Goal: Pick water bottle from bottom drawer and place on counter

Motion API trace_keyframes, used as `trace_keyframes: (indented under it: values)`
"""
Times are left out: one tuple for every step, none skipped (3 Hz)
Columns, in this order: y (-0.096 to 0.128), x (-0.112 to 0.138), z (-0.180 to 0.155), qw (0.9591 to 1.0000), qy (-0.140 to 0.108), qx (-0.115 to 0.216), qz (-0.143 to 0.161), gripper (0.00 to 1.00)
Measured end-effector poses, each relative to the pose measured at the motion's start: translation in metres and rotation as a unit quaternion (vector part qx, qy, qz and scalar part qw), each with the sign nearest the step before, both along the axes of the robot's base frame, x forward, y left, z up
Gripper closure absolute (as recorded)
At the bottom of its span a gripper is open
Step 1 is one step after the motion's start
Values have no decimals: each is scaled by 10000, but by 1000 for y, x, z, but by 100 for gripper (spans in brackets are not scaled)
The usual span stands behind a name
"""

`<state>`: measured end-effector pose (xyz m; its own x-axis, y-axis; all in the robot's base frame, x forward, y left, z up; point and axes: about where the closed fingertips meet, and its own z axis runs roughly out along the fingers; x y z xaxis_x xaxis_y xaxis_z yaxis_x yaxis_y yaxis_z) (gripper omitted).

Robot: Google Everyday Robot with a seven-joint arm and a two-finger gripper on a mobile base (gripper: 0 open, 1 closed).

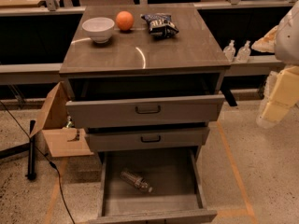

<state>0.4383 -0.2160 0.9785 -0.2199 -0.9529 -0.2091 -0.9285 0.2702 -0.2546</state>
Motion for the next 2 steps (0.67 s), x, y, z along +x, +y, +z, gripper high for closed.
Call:
trace_keyframes:
  values:
    - [2,0,4,10000,-83,-14,9,0]
    - [12,1,-22,9992,3,322,-244,0]
